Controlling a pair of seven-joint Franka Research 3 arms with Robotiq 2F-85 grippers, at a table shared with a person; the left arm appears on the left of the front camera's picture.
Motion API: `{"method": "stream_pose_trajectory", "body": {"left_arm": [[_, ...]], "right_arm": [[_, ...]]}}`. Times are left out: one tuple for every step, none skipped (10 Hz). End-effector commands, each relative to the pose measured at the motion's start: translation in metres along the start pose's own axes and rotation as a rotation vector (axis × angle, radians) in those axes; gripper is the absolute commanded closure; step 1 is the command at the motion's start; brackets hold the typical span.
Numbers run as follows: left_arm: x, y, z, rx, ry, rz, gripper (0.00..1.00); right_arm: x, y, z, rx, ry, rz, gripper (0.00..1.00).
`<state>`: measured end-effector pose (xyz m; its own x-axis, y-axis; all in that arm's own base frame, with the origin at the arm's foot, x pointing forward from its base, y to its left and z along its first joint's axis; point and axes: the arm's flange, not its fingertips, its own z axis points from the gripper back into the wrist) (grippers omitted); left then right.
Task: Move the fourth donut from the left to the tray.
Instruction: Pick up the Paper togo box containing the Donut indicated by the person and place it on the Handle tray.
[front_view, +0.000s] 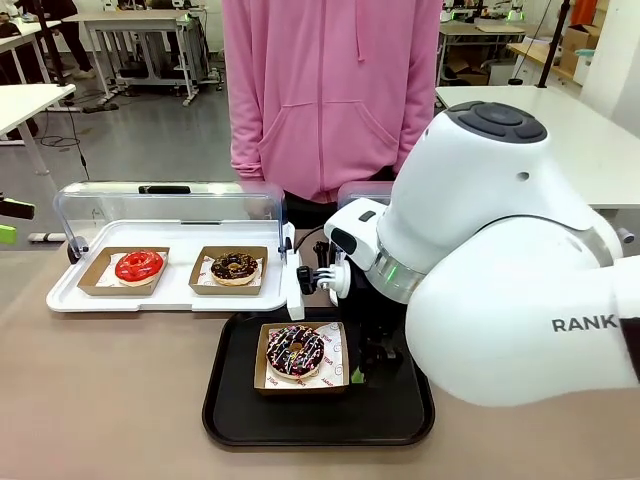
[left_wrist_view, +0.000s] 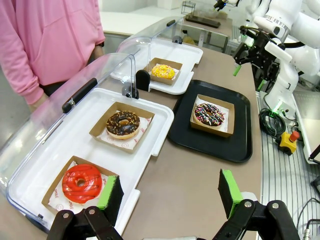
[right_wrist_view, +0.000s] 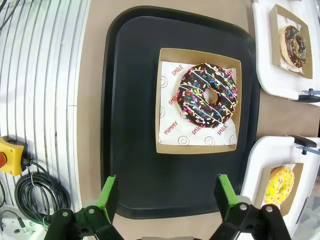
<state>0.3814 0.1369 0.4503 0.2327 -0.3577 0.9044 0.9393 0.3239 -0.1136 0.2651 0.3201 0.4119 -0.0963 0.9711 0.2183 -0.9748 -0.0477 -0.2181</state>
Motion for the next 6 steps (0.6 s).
{"method": "stream_pose_trajectory", "body": {"left_arm": [[0.0018,-0.001,0.001,-0.004,-0.018,-0.007,0.0],[0.0018,-0.001,0.001,-0.004,-0.018,-0.007,0.0],[0.0018,-0.001,0.001,-0.004,-0.018,-0.007,0.0],[0.0018,-0.001,0.001,-0.004,-0.018,-0.007,0.0],[0.0018,-0.001,0.001,-0.004,-0.018,-0.007,0.0],[0.0018,-0.001,0.001,-0.004,-0.018,-0.007,0.0]], "right_arm": [[0.0023,-0.0011,-0.0043,-0.022,0.002,-0.002,0.0],[0.0023,-0.0011,-0.0043,-0.022,0.002,-0.002,0.0],[0.0023,-0.0011,-0.0043,-0.022,0.002,-0.002,0.0],[0.0023,-0.0011,-0.0043,-0.022,0.002,-0.002,0.0],[0.0023,-0.0011,-0.0043,-0.022,0.002,-0.002,0.0],[0.0023,-0.0011,-0.0043,-0.022,0.002,-0.002,0.0]]}}
